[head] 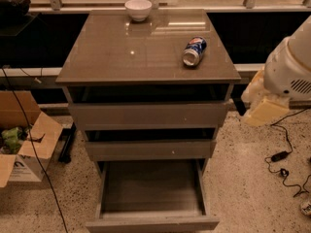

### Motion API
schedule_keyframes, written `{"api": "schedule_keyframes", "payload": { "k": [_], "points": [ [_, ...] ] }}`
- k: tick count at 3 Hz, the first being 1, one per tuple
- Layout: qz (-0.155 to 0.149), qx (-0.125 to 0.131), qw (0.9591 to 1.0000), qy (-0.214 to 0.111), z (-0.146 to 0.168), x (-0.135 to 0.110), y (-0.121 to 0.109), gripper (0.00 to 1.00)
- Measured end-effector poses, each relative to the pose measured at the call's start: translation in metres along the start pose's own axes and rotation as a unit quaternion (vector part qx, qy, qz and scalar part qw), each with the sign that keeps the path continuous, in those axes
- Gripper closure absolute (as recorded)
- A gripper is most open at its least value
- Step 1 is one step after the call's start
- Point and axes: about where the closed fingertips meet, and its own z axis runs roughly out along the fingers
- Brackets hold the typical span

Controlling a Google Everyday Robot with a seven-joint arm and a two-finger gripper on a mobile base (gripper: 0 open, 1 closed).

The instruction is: Close bottom drawer

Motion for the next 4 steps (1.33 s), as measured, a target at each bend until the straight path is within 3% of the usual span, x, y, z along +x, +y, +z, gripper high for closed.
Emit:
{"api": "schedule_keyframes", "payload": {
  "k": [1,2,4],
  "points": [
    [0.037,-0.027,0.9989,-0.011,0.059,0.023,0.006,0.77],
    [0.078,-0.093,0.9926,0.007,0.150,0.053,0.021,1.00],
    [0.094,-0.102,0.9903,0.007,0.157,0.056,0.024,1.00]
  ]
}}
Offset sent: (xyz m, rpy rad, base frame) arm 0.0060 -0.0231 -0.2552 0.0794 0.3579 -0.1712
